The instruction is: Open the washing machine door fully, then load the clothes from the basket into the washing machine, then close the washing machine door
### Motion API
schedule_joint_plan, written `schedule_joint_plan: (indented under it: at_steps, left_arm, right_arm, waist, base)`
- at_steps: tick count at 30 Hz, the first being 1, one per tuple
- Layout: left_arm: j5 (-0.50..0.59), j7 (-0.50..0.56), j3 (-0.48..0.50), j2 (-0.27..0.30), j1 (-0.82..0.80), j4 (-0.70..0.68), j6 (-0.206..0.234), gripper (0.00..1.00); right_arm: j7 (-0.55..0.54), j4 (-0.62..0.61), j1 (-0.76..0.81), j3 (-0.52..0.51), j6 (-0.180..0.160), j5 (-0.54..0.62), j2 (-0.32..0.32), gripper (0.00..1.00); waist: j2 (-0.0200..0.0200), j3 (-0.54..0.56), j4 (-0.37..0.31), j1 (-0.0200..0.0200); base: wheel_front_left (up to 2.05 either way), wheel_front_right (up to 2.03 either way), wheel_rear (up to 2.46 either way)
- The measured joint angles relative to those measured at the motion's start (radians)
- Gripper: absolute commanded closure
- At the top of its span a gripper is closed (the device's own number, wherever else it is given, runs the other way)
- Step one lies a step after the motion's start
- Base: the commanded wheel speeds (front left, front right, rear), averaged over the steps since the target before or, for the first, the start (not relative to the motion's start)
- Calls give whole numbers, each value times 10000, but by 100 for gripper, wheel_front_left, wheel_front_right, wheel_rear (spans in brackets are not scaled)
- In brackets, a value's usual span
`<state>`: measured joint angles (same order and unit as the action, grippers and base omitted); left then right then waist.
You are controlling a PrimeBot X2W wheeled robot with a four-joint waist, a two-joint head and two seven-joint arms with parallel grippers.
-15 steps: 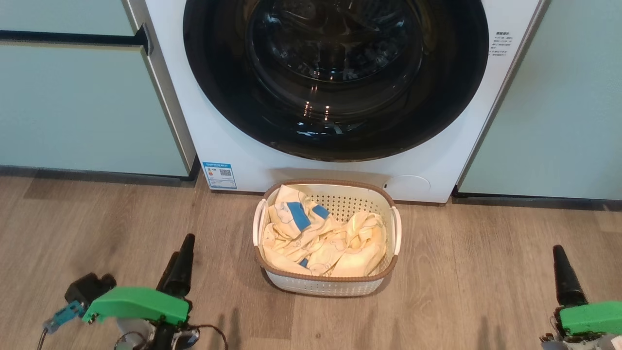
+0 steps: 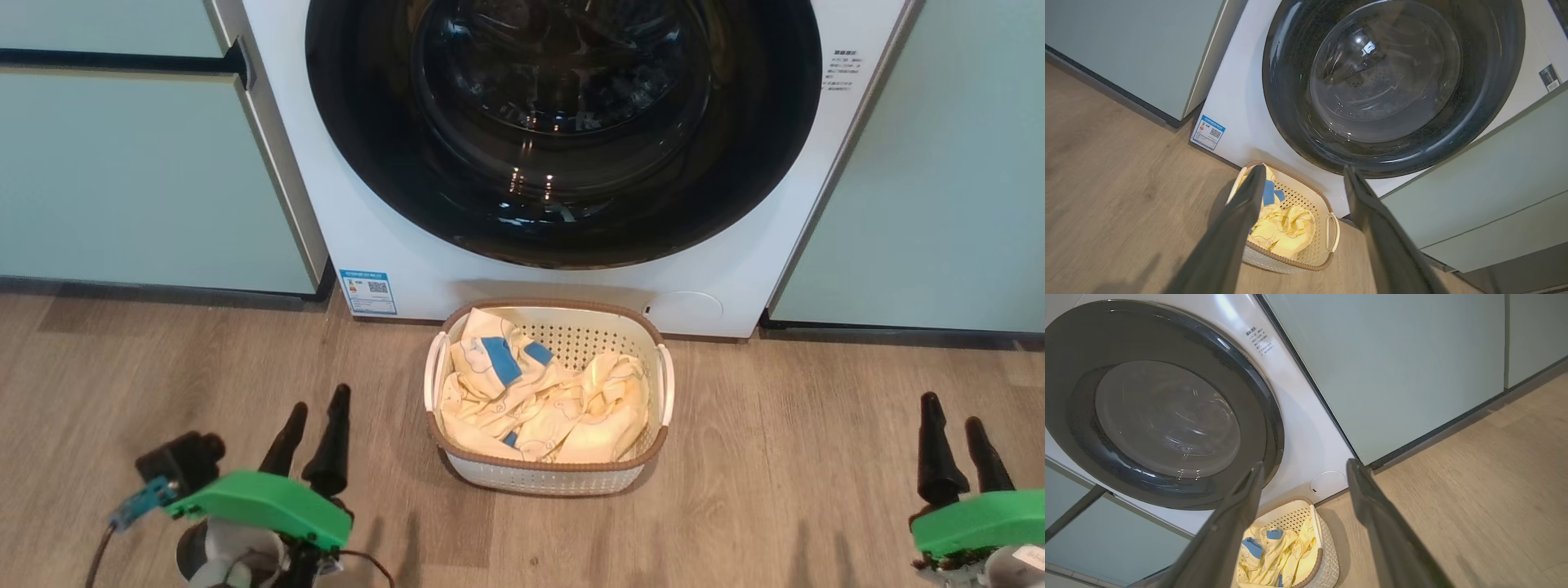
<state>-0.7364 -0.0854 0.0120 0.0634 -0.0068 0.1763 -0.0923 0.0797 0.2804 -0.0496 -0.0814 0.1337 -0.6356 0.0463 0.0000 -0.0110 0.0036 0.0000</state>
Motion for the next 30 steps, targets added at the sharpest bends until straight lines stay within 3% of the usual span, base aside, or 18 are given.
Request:
schedule_joint_plan:
  at_steps: [13, 30]
  left_arm:
    - [1707, -351, -514, 267, -17, -211, 426, 0]
    - [3453, -834, -813, 462, -111, -58, 514, 0]
  right_arm:
    - [391, -42, 1, -111, 0, 2215, -144, 0]
    - [894, -222, -4, 134, 0, 4263, -144, 0]
  waist:
    - [0, -17, 12, 0]
    - [0, -22, 27, 0]
  base:
    - [0, 0, 0]
    - [0, 0, 0]
